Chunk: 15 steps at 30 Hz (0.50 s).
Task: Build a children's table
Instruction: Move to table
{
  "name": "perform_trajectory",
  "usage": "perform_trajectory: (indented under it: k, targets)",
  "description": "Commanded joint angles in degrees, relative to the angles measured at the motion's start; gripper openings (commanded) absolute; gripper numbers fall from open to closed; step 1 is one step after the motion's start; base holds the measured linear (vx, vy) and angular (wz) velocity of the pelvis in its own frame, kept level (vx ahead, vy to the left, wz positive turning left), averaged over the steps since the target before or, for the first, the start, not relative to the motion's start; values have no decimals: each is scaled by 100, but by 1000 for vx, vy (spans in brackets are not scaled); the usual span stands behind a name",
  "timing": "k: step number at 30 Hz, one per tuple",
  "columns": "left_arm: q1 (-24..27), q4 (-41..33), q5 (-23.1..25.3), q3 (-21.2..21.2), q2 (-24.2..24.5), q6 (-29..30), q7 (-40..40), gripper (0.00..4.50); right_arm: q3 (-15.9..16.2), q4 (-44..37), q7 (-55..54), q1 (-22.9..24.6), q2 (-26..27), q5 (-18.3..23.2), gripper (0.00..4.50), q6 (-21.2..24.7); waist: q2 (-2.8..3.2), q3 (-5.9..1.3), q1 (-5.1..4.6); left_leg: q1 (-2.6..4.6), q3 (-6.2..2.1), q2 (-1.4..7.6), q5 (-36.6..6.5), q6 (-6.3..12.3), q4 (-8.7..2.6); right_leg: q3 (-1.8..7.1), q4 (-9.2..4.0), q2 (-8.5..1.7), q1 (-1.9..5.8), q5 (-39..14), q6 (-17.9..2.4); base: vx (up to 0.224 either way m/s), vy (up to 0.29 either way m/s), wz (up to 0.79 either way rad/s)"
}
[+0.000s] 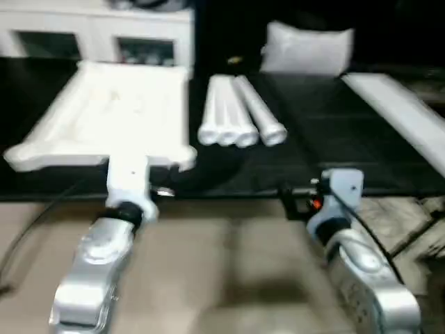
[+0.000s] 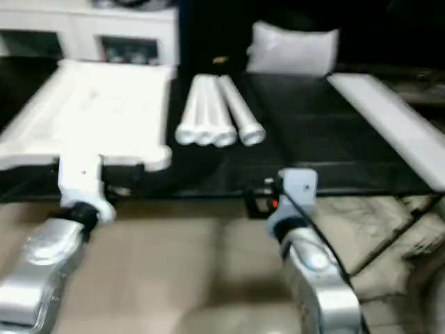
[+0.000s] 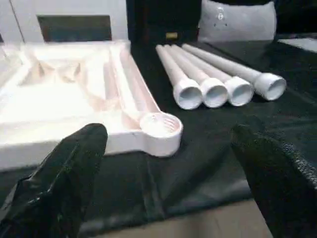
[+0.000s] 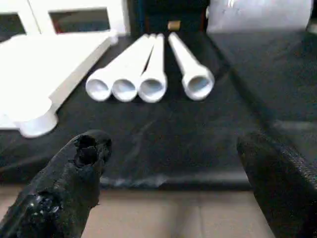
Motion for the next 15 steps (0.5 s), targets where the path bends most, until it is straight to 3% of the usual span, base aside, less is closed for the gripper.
perform_trajectory:
  k: [1,2,3,4,5,6,7,8,9,10,11,12,13,14,15]
  targets:
    - [21,-109,-30,11,8,74,18,446,-30,7,44,-90,-38,-33,450,93,47,-101,-2,242,-858,1165,-2546,-745,-274,640,-889,-1216,-4,-3465,-762,-38,128,-7]
    - [31,-125,-7,0,0,111,36,446,-18,11,66,-99,-51,-61,450,96,113,-64,-84,203,-917,1204,-3448,-987,-496,468,-782,-952,17,-3467,-582,-19,120,-12]
    - [36,-128,3,-5,-5,113,43,446,-7,14,78,-104,-63,-81,450,85,252,-44,-153,205,-974,1104,-5389,-1631,-1009,220,-405,-351,27,-2567,-213,-8,107,0]
    - [43,-127,9,-15,-24,82,38,446,19,27,100,-118,-90,-127,450,17,257,-102,-140,223,-909,1084,-5881,-1818,-1347,59,93,-110,94,-1072,-190,-8,107,0]
    - [50,-129,21,-21,-34,85,48,446,27,31,105,-123,-98,-140,450,3,268,-141,-96,352,-752,1027,-5762,-1705,-1454,-59,200,-10,44,-351,-158,-1,75,16]
    - [56,-130,35,-28,-43,88,58,446,36,35,110,-128,-106,-153,450,-12,257,-138,-148,364,-750,1016,-5658,-1630,-1483,-78,213,4,66,-257,-129,0,0,0]
    - [106,-175,49,-57,-104,106,97,446,35,5,156,-154,-133,-59,450,-16,229,-123,-167,354,-724,959,-5612,-1529,-1525,-95,163,-8,161,-437,-46,0,0,0]
    - [112,-181,46,-55,-114,111,102,446,32,0,162,-155,-134,-45,450,-8,171,-160,-179,431,-710,901,-5365,-1377,-1508,-60,5,-48,221,-693,-37,0,0,0]
    - [126,-196,39,-50,-138,123,114,446,25,-12,174,-157,-136,-10,450,12,171,-160,-179,431,-710,901,-5365,-1377,-1508,-60,5,-48,221,-693,-37,0,0,0]
    - [139,-210,25,-43,-159,131,122,446,18,-22,186,-158,-138,19,450,32,40,-219,-173,492,-681,800,-4674,-1177,-1257,185,-480,-407,340,-1585,-108,0,0,0]
    - [142,-215,21,-43,-158,137,126,446,16,-26,189,-157,-139,22,450,39,-128,-178,-73,37,-463,726,-2998,-709,-398,775,-1216,-1379,717,-3356,-437,0,0,0]
    - [130,-204,42,-51,-121,152,123,446,25,-22,211,-158,-155,18,450,29,-165,-235,10,-164,-464,643,-1569,-252,430,1051,-1535,-1782,832,-4052,-645,65,-31,-19]
    - [104,-184,60,-26,-77,137,103,446,77,-6,272,-158,-214,-41,450,25,-113,-109,-34,-447,-598,634,-545,-103,835,1049,-1475,-1798,917,-4579,-780,65,-31,-19]
    - [91,-176,69,-11,-58,140,97,446,103,4,292,-158,-235,-72,450,12,-121,-123,-13,-517,-572,654,-393,-222,758,839,-1361,-1564,993,-4429,-910,113,-13,-22]
    - [76,-165,75,1,-46,142,94,446,126,12,319,-162,-256,-103,450,-2,-70,-138,68,-410,-435,750,-240,-218,183,452,-1205,-939,938,-3841,-1258,65,0,-10]
